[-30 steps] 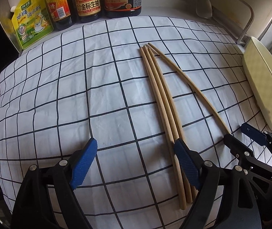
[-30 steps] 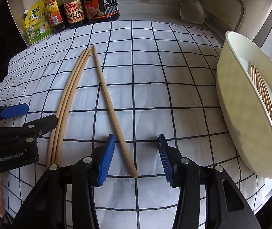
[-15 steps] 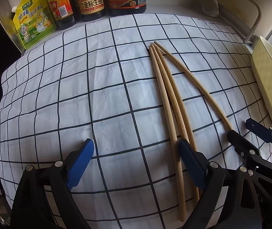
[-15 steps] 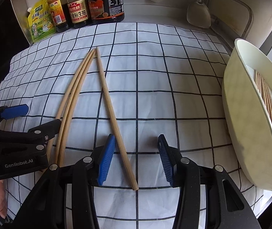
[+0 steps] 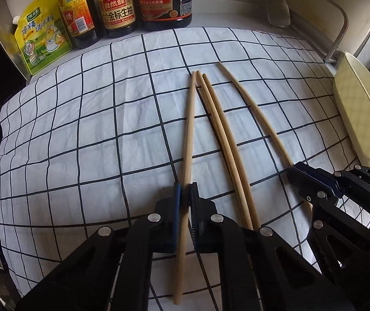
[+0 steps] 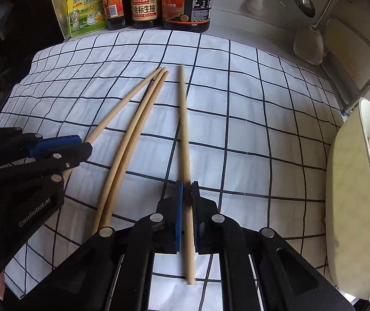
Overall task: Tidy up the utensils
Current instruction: 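Close the left gripper on a chopstick while the right gripper grasps another, then lift both held chopsticks and carry them over the white basin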
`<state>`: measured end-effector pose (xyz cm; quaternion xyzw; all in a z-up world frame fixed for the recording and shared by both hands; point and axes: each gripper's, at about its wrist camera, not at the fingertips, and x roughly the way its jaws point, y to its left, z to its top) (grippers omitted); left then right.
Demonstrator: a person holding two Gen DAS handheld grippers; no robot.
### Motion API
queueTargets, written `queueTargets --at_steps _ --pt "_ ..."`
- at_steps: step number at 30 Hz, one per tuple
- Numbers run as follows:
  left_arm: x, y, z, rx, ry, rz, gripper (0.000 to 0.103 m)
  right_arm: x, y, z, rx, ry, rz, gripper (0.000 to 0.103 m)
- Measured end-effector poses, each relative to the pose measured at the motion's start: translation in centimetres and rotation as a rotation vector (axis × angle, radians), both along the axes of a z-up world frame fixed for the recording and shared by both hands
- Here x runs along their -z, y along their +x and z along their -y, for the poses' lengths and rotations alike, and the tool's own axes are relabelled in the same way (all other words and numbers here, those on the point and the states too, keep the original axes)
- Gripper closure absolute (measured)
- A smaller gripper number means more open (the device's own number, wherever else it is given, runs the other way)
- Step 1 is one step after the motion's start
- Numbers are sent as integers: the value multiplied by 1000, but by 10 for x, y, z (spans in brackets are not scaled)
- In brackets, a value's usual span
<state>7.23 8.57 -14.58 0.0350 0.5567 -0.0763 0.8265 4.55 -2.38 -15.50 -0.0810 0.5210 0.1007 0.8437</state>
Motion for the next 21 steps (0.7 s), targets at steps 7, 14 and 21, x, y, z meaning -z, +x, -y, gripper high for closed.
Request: queueTargets --at_steps 7,14,21 --pt "-6 -17 -15 -14 -44 -55 96 -10 -17 31 147 244 -69 97" --pt "-35 -35 -11 20 -67 -39 96 -50 -55 49 153 351 -52 97" --pt "-80 -31 19 77 -97 16 96 -92 -72 82 178 383 17 97"
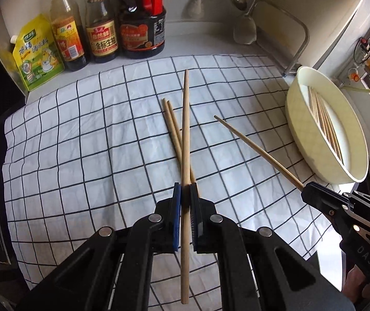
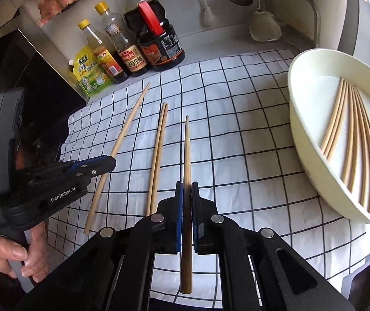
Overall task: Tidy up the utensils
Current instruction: 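Lift both held chopsticks and carry them over the white basin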
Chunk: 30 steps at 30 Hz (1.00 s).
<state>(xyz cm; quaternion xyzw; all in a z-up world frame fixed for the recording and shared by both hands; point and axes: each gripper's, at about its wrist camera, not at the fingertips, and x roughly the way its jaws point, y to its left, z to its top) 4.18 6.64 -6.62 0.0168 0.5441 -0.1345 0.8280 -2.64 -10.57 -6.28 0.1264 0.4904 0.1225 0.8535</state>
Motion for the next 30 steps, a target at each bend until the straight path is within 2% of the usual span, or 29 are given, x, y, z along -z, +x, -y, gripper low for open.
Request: queueTargets --at_steps 9,13,17,23,30 --pt "-46 7 58 106 -44 87 96 -46 -18 66 110 26 112 97" --pt "-57 12 100 193 -81 96 96 -52 -25 111 215 9 135 97" --pt "-64 13 156 314 -97 107 96 -45 -31 159 336 6 130 97" --pt "-46 20 240 494 -79 60 96 -26 -34 214 492 -15 106 97" --pt "-10 38 301 600 -15 -11 96 -3 -15 242 569 -51 63 97"
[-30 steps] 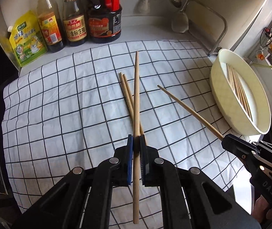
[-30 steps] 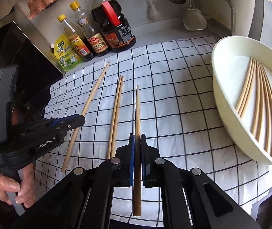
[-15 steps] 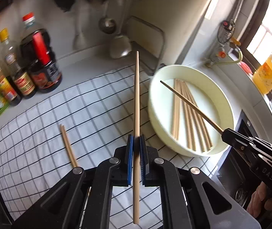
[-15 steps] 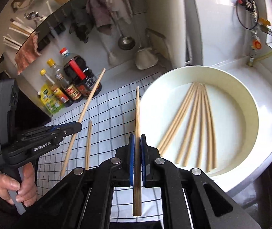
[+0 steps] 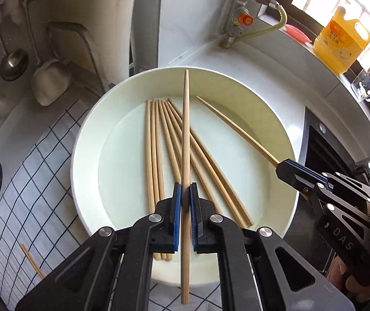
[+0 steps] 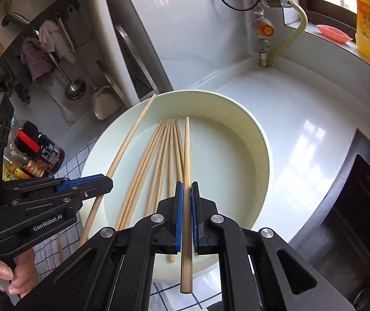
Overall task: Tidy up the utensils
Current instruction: 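Lift both held chopsticks and carry them over the white basin, then open the right gripper to drop its chopstick while the left gripper releases its own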
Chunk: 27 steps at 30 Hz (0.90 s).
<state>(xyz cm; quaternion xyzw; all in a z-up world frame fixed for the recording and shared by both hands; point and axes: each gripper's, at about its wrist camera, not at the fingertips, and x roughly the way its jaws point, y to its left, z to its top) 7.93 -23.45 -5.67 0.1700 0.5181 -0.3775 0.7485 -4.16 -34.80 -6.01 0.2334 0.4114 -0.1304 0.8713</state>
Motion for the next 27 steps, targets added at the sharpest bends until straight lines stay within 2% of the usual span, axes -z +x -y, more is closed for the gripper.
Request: queueTargets --at_steps 6,15,16,17,18,19,20,24,27 --pt "29 23 18 6 44 -47 96 18 21 8 7 -5 -39 97" --pt "45 36 17 -28 83 -85 94 32 33 4 -40 13 -92 97" --pt "45 36 17 -34 85 -83 88 32 32 4 -42 15 -90 95" --pt "43 36 16 -40 84 -79 75 31 31 4 -39 10 -90 91" --pt "41 37 13 -47 80 -73 66 29 30 3 -37 1 -87 89" --pt "38 37 11 -57 74 -66 47 27 28 3 -35 -7 -85 89" --pt "34 37 7 -68 62 -55 40 25 27 3 -35 -10 -82 89" --pt "22 36 -6 -99 53 -23 40 20 21 3 -29 -13 -75 88" --pt "14 34 -16 -126 46 -12 37 18 15 2 -28 -2 -68 83"
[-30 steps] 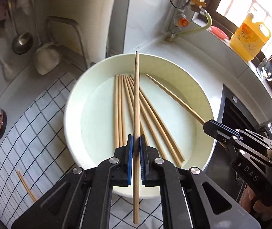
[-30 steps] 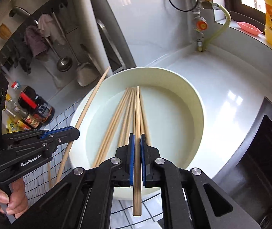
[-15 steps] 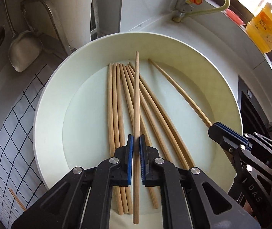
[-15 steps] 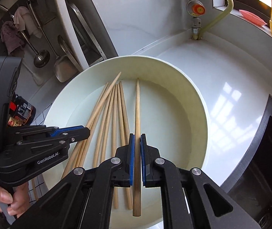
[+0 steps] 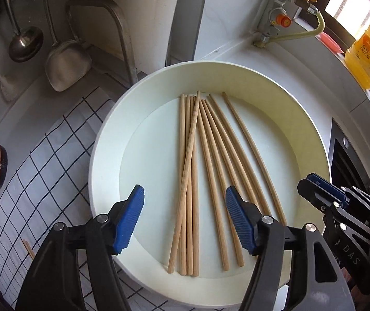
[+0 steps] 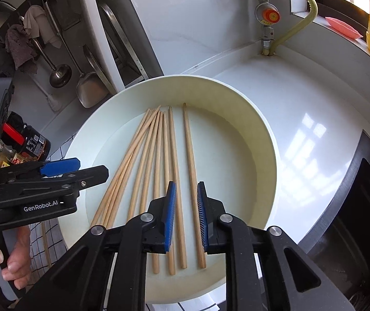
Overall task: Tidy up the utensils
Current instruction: 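Open the right gripper to drop its chopstick while the left gripper releases its own, then move both open grippers back over the last two chopsticks on the cloth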
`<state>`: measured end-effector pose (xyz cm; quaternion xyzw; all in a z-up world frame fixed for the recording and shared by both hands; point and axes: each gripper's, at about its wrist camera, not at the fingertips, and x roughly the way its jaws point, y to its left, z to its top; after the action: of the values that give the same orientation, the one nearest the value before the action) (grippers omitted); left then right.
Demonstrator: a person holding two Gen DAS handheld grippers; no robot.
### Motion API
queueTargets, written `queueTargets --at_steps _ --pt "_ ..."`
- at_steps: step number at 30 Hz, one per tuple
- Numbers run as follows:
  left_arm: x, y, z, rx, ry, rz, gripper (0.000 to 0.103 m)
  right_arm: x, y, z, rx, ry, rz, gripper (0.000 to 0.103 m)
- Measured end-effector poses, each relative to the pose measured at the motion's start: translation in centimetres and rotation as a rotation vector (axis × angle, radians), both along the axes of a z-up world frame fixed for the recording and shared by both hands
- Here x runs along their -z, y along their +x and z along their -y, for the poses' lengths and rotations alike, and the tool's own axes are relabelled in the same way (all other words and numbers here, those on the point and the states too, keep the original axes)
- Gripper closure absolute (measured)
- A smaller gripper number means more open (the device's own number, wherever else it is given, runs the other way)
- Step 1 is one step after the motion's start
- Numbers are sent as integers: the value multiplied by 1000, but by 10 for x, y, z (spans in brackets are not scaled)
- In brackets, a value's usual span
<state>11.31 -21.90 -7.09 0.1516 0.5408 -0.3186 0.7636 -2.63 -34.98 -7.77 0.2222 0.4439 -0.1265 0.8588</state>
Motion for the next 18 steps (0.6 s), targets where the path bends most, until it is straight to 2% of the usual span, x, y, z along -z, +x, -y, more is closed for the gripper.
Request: queueTargets --at_steps 8,18 --pt "-12 -11 -44 -78 -4 23 35 -10 -15 -19 -36 7 17 76" --pt "-27 -33 -96 -165 -20 66 33 -20 -29 -55 -109 -3 31 71"
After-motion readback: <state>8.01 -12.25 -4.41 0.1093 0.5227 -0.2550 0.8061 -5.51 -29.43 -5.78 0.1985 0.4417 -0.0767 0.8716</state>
